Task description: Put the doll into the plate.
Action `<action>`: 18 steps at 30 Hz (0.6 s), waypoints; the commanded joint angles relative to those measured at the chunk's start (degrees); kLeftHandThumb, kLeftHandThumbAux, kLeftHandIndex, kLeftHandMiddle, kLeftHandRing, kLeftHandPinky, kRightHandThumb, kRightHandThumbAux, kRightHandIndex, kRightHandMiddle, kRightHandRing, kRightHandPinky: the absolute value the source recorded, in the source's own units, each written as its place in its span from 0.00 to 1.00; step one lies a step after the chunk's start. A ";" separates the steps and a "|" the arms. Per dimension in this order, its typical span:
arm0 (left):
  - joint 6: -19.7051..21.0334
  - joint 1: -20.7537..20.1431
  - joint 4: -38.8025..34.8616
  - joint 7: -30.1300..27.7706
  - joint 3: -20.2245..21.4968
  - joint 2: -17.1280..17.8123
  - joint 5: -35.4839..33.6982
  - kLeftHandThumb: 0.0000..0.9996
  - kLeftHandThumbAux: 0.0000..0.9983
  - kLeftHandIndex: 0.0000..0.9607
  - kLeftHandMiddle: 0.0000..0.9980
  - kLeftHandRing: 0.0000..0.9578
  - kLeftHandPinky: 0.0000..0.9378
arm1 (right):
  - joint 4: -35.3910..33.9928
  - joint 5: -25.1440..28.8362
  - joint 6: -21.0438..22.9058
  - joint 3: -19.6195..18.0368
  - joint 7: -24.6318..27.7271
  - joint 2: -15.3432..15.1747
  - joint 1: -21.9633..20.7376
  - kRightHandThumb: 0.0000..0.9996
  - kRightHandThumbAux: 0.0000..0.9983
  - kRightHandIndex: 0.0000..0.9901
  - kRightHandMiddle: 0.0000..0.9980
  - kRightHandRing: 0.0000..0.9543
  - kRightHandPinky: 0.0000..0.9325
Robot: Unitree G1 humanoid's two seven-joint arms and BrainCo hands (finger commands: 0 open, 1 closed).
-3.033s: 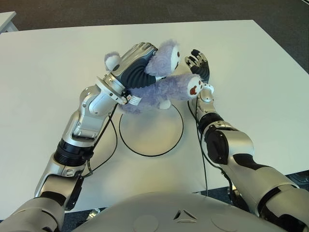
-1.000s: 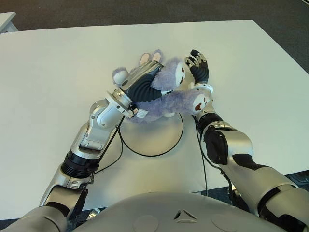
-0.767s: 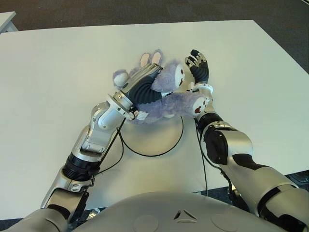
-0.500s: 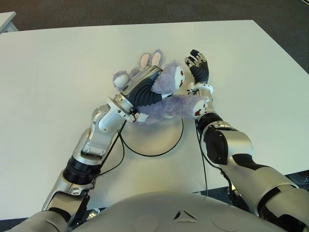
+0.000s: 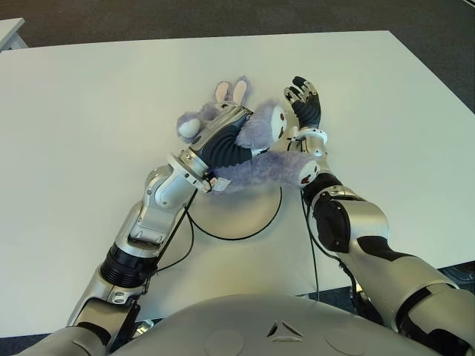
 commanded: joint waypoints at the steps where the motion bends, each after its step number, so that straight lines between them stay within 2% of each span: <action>1: 0.06 1.81 -0.03 -0.01 -0.51 0.09 0.40 0.81 0.67 0.78 0.84 0.88 0.87 | 0.64 -0.03 0.23 0.01 -0.15 0.49 1.43 0.48 0.78 0.20 0.16 0.15 0.18; 10: -0.03 2.94 -0.17 -0.17 -1.06 -0.01 0.44 0.85 0.66 0.78 0.84 0.88 0.89 | 0.63 -0.02 0.24 -0.01 -0.17 0.49 1.43 0.48 0.79 0.20 0.17 0.15 0.18; 18: -1.75 4.52 -0.50 -0.15 -1.68 0.17 0.71 0.84 0.66 0.77 0.84 0.88 0.91 | 0.59 0.01 0.25 -0.01 -0.10 0.49 1.47 0.48 0.78 0.20 0.17 0.15 0.17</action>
